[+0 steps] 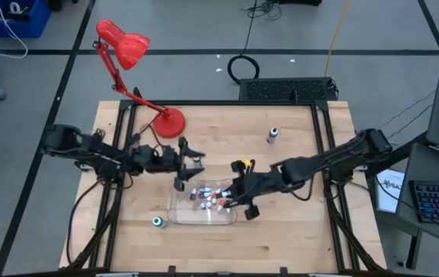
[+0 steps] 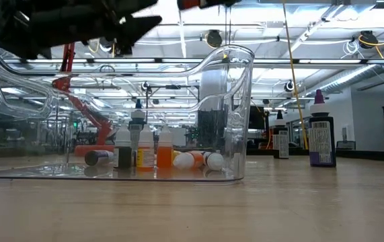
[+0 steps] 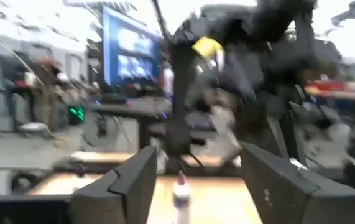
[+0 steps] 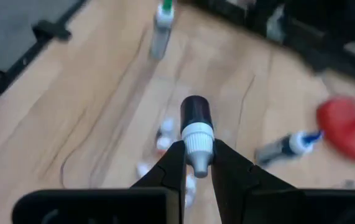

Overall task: Pick & Place food coloring
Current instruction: Put the small black food coloring into the bin

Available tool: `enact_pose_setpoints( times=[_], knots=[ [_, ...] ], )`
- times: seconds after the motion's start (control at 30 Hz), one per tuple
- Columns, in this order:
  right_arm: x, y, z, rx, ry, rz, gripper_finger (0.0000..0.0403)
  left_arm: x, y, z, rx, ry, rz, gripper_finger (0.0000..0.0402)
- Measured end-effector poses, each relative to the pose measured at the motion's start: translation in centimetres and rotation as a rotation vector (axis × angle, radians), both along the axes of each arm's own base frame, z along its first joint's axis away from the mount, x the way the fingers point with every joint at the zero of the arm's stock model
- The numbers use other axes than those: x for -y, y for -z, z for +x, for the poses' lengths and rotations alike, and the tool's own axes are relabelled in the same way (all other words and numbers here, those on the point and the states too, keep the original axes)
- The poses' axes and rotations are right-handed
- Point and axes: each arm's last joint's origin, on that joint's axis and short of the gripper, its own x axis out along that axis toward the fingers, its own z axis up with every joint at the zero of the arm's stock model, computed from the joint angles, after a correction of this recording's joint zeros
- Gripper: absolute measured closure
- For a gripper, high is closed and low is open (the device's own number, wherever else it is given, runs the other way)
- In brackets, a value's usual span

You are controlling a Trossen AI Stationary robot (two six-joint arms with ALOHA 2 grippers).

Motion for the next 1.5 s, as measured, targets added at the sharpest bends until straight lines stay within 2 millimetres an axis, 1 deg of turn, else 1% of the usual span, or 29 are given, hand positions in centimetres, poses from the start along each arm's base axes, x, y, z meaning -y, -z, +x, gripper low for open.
enact_pose_setpoints(
  times=[0.07, 0.13, 0.23, 0.27, 0.33, 0.4, 0.43, 0.53, 0.6, 0.7, 0.8, 0.87, 1.03, 1.23, 1.4, 1.5],
  knots=[
    [-0.6, 0.0, 0.6, -0.087, 0.017, 0.002, 0.0361, -0.1, -0.9, -0.5, 0.014, -0.018, 0.01, 0.0153],
    [-1.4, 0.4, 1.6, -0.177, 0.012, -0.013, 0.0361, -0.2, -1.1, -0.9, -0.031, -0.031, 0.023, 0.0141],
    [-2.2, 0.2, 3.7, -0.299, 0.005, -0.063, 0.0361, -0.3, -1.5, -1.3, -0.054, -0.055, 0.02, 0.013],
    [-2.4, 0.5, 4.5, -0.352, 0.0, -0.09, 0.0361, -0.3, -1.6, -1.4, -0.05, -0.067, 0.017, 0.0128],
    [-2.8, 1.6, 6.1, -0.472, -0.029, -0.151, 0.0361, -0.3, -1.7, -1.5, -0.059, -0.074, 0.016, 0.0128],
    [-3.2, 2.8, 7.6, -0.579, -0.077, -0.171, 0.0361, -0.3, -1.6, -1.5, -0.071, -0.07, 0.018, 0.0128],
    [-3.2, 3.1, 8.3, -0.619, -0.09, -0.177, 0.0361, -0.3, -1.6, -1.5, -0.072, -0.069, 0.018, 0.0128],
    [-3.0, 3.8, 9.4, -0.732, -0.098, -0.197, 0.0361, -0.3, -1.5, -1.5, -0.083, -0.07, 0.019, 0.0127],
    [-2.9, 5.4, 9.9, -0.821, -0.098, -0.224, 0.0361, -0.3, -1.4, -1.5, -0.088, -0.07, 0.02, 0.0127],
    [-2.9, 7.9, 10.4, -0.898, -0.1, -0.25, 0.0361, -0.3, -1.3, -1.5, -0.105, -0.07, 0.022, 0.0128],
    [-3.1, 9.0, 10.3, -0.953, -0.112, -0.268, 0.0361, -0.3, -1.2, -1.5, -0.11, -0.079, 0.033, 0.0128],
    [-3.4, 10.0, 10.3, -0.99, -0.121, -0.29, 0.0361, -0.3, -1.1, -1.5, -0.121, -0.079, 0.035, 0.0128],
    [-3.8, 10.4, 10.1, -0.995, -0.122, -0.348, 0.0361, -0.3, -1.0, -1.4, -0.135, -0.079, 0.038, 0.0128],
    [-3.9, 10.4, 10.2, -0.993, -0.121, -0.33, 0.0361, -0.3, -1.0, -1.4, -0.138, -0.079, 0.04, 0.0128],
    [-4.5, 10.6, 10.3, -0.964, -0.153, -0.33, 0.0361, -0.3, -1.0, -1.4, -0.138, -0.079, 0.039, 0.0128],
    [-4.6, 10.6, 10.3, -0.958, -0.159, -0.331, 0.0361, -0.3, -1.0, -1.4, -0.138, -0.079, 0.04, 0.0128]
  ],
)
